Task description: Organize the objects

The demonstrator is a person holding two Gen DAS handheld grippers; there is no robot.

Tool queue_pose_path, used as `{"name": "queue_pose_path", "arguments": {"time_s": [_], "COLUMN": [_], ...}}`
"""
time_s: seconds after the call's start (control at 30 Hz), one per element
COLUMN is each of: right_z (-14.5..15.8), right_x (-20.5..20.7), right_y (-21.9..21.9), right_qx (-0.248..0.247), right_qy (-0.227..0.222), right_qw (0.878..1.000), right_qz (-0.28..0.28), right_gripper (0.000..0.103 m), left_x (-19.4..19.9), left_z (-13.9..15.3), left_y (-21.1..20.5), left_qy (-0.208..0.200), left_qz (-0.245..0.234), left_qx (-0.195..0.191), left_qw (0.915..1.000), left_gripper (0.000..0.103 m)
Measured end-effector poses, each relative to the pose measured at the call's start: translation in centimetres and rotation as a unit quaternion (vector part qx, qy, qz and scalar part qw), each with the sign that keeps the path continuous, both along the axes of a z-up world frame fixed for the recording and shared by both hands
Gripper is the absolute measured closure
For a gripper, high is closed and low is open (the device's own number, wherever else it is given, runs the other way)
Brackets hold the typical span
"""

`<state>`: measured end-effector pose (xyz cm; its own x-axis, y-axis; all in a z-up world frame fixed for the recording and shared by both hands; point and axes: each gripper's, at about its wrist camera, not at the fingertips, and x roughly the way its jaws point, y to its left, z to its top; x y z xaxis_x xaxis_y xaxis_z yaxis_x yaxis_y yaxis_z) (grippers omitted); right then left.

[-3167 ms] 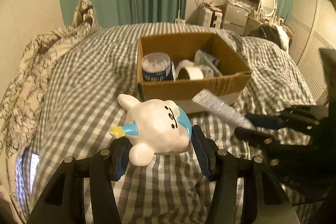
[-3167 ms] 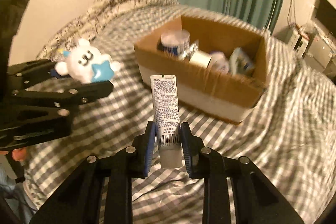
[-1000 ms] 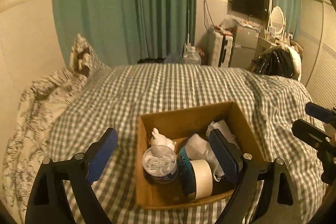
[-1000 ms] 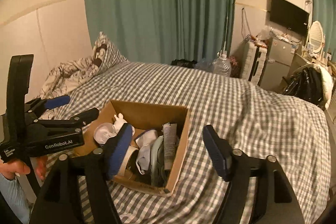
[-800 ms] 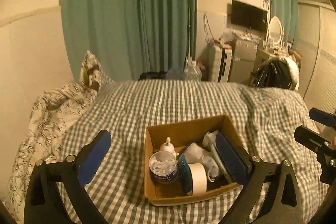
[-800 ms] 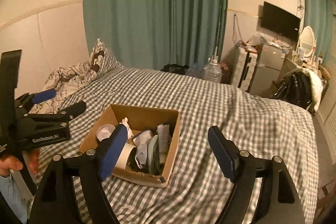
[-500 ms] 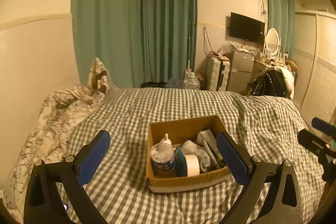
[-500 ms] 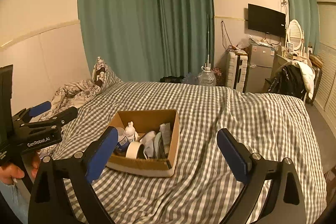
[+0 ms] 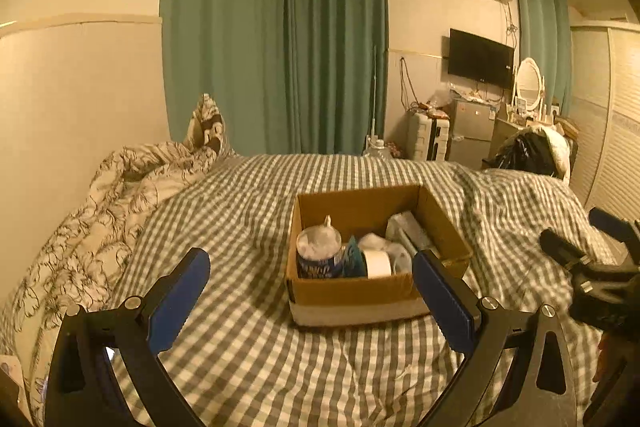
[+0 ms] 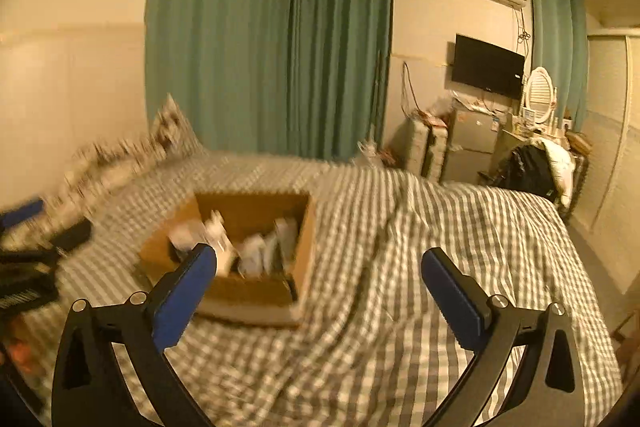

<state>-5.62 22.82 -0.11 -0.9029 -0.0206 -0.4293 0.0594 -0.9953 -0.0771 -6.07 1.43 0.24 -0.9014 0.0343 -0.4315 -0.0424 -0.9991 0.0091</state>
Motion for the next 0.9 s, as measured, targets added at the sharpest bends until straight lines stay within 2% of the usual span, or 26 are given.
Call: {"name": "queue_pose_path", "arguments": {"time_s": [0.13,0.3,0.9], "right_z": [-2.2,-2.0,-1.4], "right_x": [-1.0,-0.5,-0.1], "right_y": [-0.2,-0.3,-1.1], "right_qx": [-0.007,-0.011,-0.004], "right_qy": [-0.034,-0.021,-0.018], "right_qw": [0.999,1.000,1.000], "right_qz": [0.008,0.011,0.016], "right_gripper": [0.000,0.000,0.000], "left_x": [-0.3,-0.4,-0.2], "left_z": [-1.7,-1.9,-1.7], "left_y": [0.2,0.3,0.3], "left_qy": [-0.017,-0.019,-0.025], "left_qz": [-0.005,0.000,0.003], "left_qx": [0.001,0.000,-0.001], "left_qw": [0.9999,0.9998,0.9997], "left_gripper": [0.000,0.000,0.000]}}
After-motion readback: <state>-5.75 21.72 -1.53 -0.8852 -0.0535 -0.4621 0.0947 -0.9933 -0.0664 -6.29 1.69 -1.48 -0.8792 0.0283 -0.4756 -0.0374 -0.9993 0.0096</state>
